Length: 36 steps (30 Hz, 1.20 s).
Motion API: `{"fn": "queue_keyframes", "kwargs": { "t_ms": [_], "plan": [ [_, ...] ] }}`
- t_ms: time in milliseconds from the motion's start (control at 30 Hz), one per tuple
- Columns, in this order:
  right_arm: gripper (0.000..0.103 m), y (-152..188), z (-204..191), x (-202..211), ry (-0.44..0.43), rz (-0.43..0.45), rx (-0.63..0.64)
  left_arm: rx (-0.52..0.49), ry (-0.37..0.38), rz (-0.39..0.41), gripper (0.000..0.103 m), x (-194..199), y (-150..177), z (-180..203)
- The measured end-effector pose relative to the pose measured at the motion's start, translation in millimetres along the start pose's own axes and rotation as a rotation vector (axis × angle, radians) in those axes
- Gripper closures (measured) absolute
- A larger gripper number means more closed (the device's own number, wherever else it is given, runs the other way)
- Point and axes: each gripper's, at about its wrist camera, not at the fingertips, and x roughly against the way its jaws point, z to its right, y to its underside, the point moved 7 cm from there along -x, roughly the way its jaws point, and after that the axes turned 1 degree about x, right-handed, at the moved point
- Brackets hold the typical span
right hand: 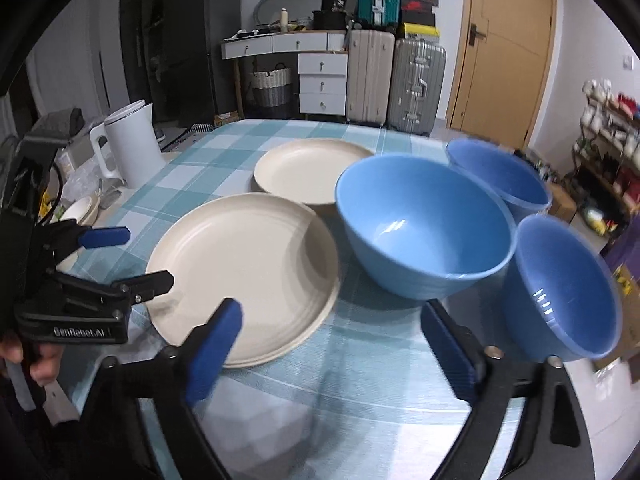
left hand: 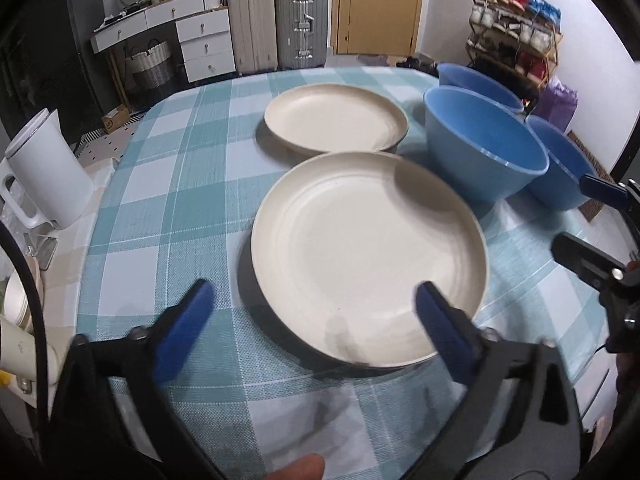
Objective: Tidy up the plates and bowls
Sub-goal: 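Withdraw both tools and move them toward the next cream plate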
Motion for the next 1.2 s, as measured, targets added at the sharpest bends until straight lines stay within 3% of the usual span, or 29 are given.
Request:
{"fn": "queue_keyframes", "kwargs": {
  "t_ms": [500, 833, 1033, 1200],
  "plan": [
    [0.001, -44, 31, 95, 0.162, -0.014, 0.148, 0.067, 0.068, 0.1, 0.001, 52, -31, 4],
    [0.001, -92, 23, 135, 0.22, 0.01, 0.29, 0.083, 0.054, 0.13, 0.001, 68, -53, -4],
    [0.001, -130, 18, 138, 0.213, 0.023, 0.322, 0.09, 0.023, 0.145, 0.001, 76, -71, -13],
    [0.001, -161, 8, 129, 0.158, 0.02, 0.322, 0.09, -0.004, 0.161, 0.001, 85, -91, -25]
  ]
}}
